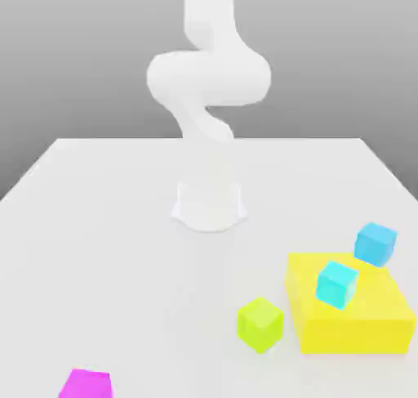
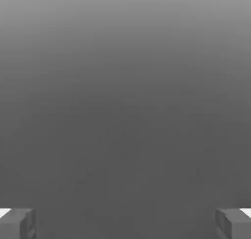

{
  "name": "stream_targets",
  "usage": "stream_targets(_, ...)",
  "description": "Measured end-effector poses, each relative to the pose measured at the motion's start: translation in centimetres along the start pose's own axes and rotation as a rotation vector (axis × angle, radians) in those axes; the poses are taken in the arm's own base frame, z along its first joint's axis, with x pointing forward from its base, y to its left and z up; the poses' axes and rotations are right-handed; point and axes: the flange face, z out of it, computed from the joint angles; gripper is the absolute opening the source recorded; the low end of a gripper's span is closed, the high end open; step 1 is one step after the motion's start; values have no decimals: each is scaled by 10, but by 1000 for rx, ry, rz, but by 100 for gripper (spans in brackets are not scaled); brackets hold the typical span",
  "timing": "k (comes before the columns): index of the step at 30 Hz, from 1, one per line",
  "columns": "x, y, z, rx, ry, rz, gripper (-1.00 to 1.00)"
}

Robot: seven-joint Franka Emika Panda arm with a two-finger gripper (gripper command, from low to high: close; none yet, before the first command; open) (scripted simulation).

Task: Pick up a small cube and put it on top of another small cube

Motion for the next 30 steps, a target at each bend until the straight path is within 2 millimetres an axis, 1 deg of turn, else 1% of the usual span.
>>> stream_targets(3, -20, 8, 76, -75, -83, 123, 0)
stream_targets(7, -58, 30, 162, -189, -164, 271, 0)
stream_targets(11, -106, 63, 235, -321, -216, 410, 0)
stream_targets(14, -146, 96, 280, -429, -234, 509, 0)
stream_targets(17, -187, 134, 315, -543, -233, 602, 0)
stream_targets(20, -228, 176, 341, -659, -213, 686, 0)
stream_targets(22, -244, 195, 356, -695, -202, 714, 0)
stream_targets(27, -266, 224, 392, -707, -199, 723, 0)
stream_targets(28, -269, 228, 397, -707, -199, 723, -100)
stream_targets(30, -269, 228, 397, -707, -199, 723, -100)
